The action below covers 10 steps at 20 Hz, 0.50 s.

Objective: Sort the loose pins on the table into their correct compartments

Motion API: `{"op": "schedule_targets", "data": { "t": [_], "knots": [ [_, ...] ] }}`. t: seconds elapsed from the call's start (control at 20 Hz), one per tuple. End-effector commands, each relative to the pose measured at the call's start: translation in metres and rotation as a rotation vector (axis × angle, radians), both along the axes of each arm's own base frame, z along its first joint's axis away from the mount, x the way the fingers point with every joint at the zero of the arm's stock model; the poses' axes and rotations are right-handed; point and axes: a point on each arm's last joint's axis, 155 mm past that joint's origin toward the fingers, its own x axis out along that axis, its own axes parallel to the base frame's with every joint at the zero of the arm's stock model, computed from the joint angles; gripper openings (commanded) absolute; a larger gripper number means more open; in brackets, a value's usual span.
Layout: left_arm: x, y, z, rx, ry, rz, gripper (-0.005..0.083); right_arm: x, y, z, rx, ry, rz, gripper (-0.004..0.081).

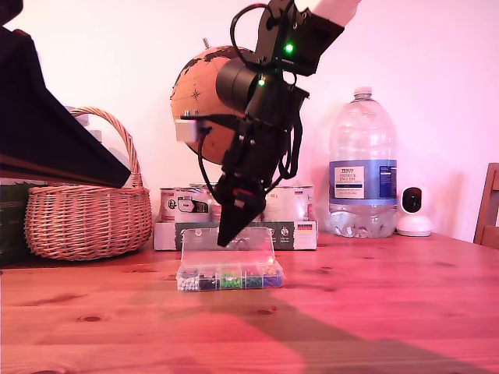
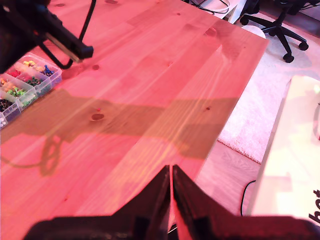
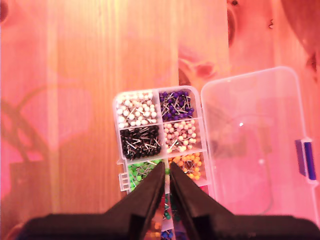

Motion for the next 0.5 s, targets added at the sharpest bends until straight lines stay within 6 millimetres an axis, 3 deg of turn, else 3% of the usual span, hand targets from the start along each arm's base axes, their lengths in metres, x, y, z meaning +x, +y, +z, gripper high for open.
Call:
{"op": "schedule_targets", "data": {
  "t": [0.0,0.45],
  "knots": [
    [0.0018,-0.0010,0.0028,-0.004,-0.010,0.000,-0.0021,-0.0069,-0.0010,-0.0251,-0.027,0.049,0.003,-0.0011],
    [0.0018,-0.0010,0.0029,-0.004,-0.010,0.000,-0.0021,-0.0104,-0.0033,-0.0323,-0.041,0.071,0.004,-0.0011]
  ]
}}
